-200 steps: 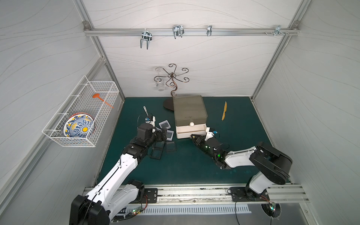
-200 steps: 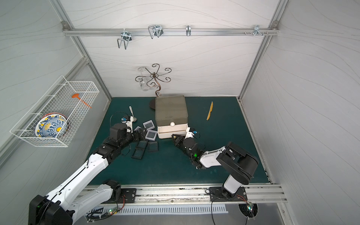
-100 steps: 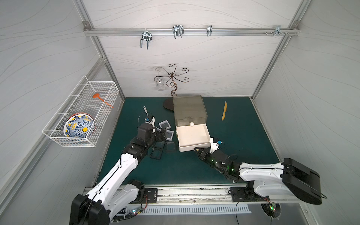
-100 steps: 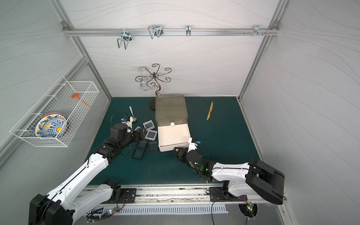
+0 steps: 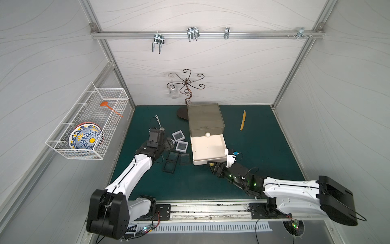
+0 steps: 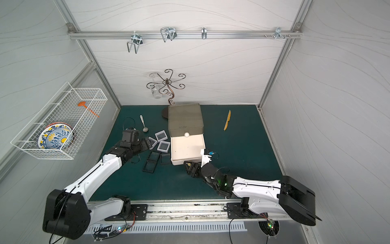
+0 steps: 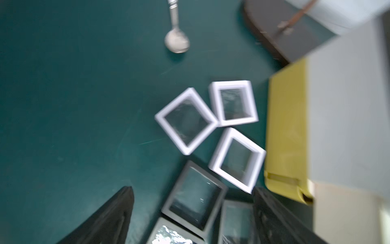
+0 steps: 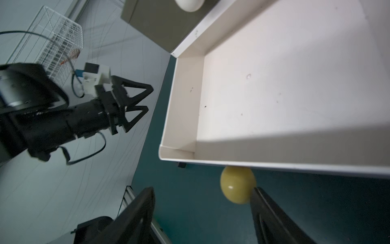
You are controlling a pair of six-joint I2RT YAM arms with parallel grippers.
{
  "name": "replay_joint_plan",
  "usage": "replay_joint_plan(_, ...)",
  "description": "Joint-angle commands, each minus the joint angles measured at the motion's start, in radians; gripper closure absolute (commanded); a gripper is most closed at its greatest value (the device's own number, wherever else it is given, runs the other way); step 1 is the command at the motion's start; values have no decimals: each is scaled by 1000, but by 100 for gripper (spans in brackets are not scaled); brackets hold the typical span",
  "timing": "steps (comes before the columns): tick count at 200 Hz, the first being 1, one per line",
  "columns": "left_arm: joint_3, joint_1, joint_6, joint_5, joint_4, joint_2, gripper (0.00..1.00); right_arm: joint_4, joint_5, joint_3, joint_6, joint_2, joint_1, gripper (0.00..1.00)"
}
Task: Place the brooch boxes into the drawer by color
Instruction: Pick up the brooch box from the center of the board.
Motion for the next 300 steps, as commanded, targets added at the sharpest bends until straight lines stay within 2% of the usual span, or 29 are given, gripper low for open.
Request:
replay_joint_plan(1, 90, 38, -43, 21, -42, 104, 10, -193, 50, 21, -139, -73, 22, 27)
replay_joint_plan(30, 196, 86, -32, 68, -94, 288, 16, -367, 61, 42, -215, -168, 19, 32)
replay_joint_plan(55, 241, 96, -32, 100, -86, 397, 27, -453, 100, 29, -248, -274, 17, 34)
replay_joint_plan(72, 257, 96, -39, 99, -81, 445, 47, -500, 137, 19, -272, -350, 15, 34)
replay_joint_plan(79, 260, 96, -43, 98, -76, 455, 51, -522, 150, 19, -284, -378, 15, 34)
replay_joint_plan(107, 273, 96, -49, 95, -74, 478, 53, -593, 165, 23, -320, -458, -12, 33)
replay_joint_plan(134, 288, 96, -45, 77, -79, 498, 49, -620, 117, 19, -335, -494, -70, 34)
replay_joint_plan(150, 294, 96, -38, 71, -86, 513, 57, -625, 98, 19, -339, -503, -94, 33)
replay_joint_plan(164, 294, 96, -39, 72, -82, 518, 68, -623, 86, 19, -348, -505, -107, 33)
replay_joint_plan(196, 293, 96, -33, 71, -80, 535, 71, -621, 64, 24, -352, -495, -130, 33)
replay_joint_plan(211, 290, 96, -34, 71, -78, 541, 76, -619, 58, 26, -354, -491, -133, 33)
replay_joint_plan(237, 286, 96, -32, 74, -76, 530, 100, -613, 56, 31, -370, -481, -135, 33)
replay_joint_plan(266, 260, 96, -22, 79, -58, 451, 100, -594, 33, 54, -412, -456, -144, 33)
replay_joint_plan(300, 215, 92, 35, 156, -26, 259, 100, -575, -70, 95, -484, -430, -189, 32)
